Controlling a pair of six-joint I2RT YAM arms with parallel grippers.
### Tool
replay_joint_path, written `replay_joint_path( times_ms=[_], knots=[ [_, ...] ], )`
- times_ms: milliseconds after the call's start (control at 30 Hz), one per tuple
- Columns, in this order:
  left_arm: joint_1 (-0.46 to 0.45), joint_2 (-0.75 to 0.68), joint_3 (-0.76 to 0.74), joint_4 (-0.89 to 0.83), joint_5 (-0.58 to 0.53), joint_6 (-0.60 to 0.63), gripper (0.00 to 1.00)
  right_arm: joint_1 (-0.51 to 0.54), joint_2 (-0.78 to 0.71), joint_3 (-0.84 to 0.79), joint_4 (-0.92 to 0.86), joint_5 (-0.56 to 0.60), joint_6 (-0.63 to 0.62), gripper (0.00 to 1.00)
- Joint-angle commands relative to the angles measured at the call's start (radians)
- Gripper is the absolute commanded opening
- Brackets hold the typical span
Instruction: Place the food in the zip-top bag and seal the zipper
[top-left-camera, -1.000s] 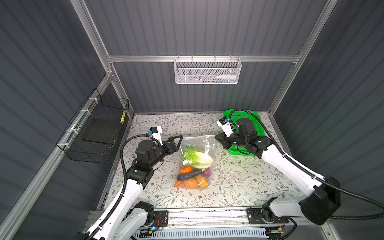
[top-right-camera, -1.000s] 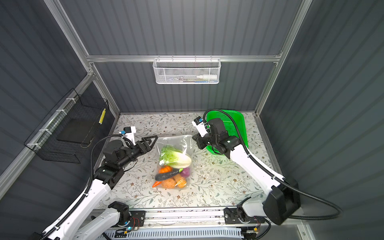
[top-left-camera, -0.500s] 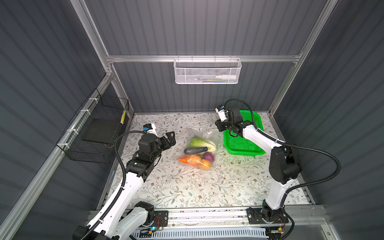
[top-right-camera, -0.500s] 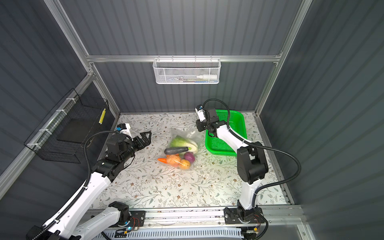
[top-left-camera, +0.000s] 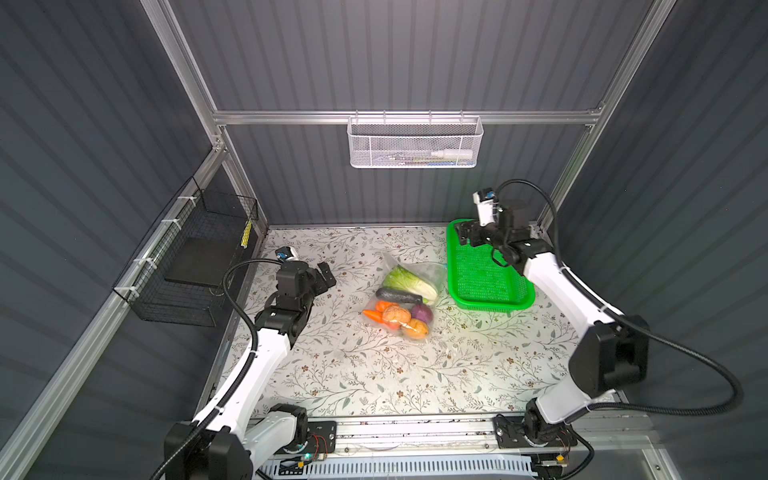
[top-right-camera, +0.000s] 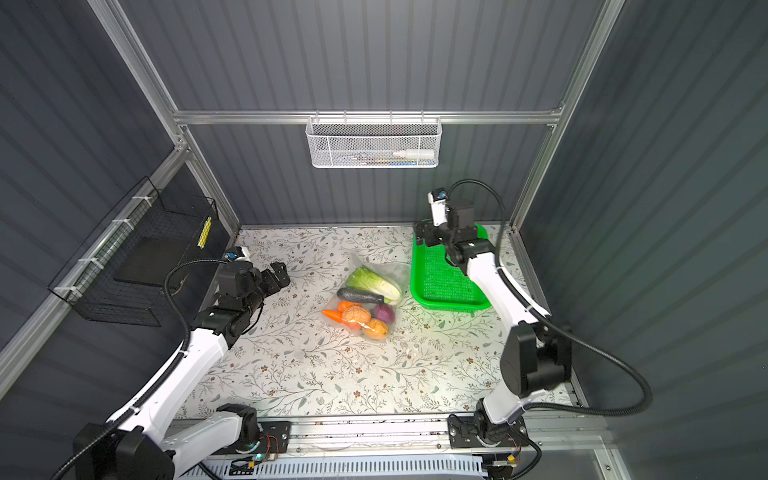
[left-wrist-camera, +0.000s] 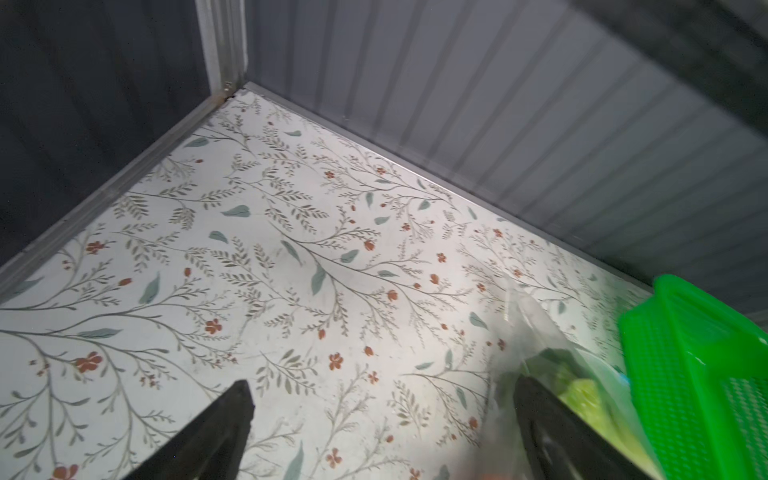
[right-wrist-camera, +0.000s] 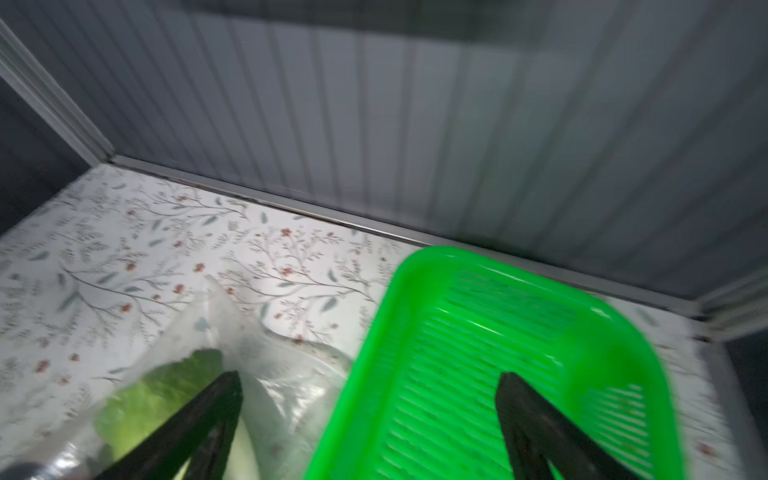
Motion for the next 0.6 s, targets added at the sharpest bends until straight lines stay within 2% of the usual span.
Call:
replay_joint_path(
  times_ms=[0, 100, 267, 367, 467, 567],
  knots=[
    [0.065, 0.057, -0.022, 0.067, -0.067, 0.049, 1.0, -0.078, -0.106, -0.151, 0.008, 0.062, 0.03, 0.99],
    [0.105, 0.1, -0.047, 0.104, -0.115, 0.062, 1.0, -0.154, -0.226, -0.301, 0.018, 0.089, 0.056, 0.99],
    [0.108, 0.121, -0.112, 0.159, -0.27, 0.121, 1.0, -0.226, -0.41, -0.562, 0.09, 0.191, 0.085, 0.99],
    [0.108, 0.133, -0.148, 0.178, -0.317, 0.112, 1.0, -0.298, -0.52, -0.688, 0.147, 0.25, 0.163, 0.99],
    [0.107, 0.17, -0.149, 0.184, -0.317, 0.109, 0.99, -0.401, -0.546, -0.763, 0.208, 0.187, 0.245, 0.99],
    [0.107, 0.21, -0.171, 0.245, -0.328, 0.109, 0.99, -0.431, -0.503, -0.842, 0.351, 0.153, 0.239, 0.99]
  ],
)
